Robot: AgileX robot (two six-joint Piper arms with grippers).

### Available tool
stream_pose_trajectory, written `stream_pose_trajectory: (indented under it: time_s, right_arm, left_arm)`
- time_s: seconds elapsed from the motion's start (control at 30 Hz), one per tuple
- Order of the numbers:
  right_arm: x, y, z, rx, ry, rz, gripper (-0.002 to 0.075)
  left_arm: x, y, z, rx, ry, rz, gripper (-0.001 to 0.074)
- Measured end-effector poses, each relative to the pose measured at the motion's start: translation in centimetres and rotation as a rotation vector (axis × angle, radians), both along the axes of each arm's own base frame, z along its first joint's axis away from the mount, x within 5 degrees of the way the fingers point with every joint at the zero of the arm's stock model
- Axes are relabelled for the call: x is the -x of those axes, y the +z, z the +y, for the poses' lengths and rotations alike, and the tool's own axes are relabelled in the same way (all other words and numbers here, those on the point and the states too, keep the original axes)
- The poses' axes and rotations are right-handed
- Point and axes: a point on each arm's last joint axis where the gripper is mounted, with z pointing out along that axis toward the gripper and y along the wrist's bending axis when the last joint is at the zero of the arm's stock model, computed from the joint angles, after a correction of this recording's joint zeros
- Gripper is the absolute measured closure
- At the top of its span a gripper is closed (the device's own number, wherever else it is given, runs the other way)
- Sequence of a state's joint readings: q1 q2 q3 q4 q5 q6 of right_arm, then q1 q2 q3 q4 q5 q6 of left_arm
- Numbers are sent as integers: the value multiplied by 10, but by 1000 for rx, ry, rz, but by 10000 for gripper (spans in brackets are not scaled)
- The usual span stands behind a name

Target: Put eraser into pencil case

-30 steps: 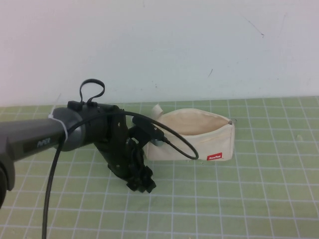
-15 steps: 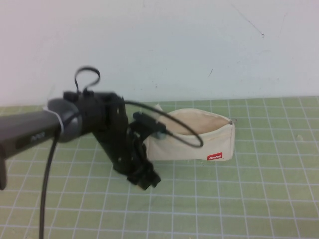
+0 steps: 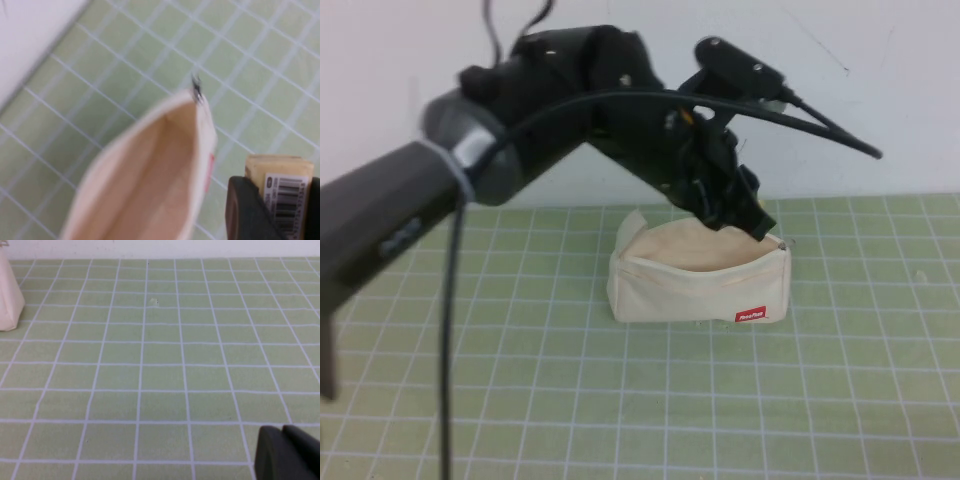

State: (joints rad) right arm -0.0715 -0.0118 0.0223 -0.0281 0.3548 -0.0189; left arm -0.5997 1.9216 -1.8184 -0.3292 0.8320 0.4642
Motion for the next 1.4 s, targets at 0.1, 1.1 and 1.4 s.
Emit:
stream_pose_trajectory:
  time_s: [0.1, 1.1, 1.4]
  right_arm:
    - [0, 0, 0, 0, 0, 0, 727]
    - [0, 0, 0, 0, 0, 0, 727]
    - [0, 0, 0, 0, 0, 0, 727]
  left_arm:
    - [-15, -12, -7, -39, 48, -16, 547]
    - [83, 213, 90, 234, 292, -585, 734]
    - [170, 205, 151, 256, 284, -659, 735]
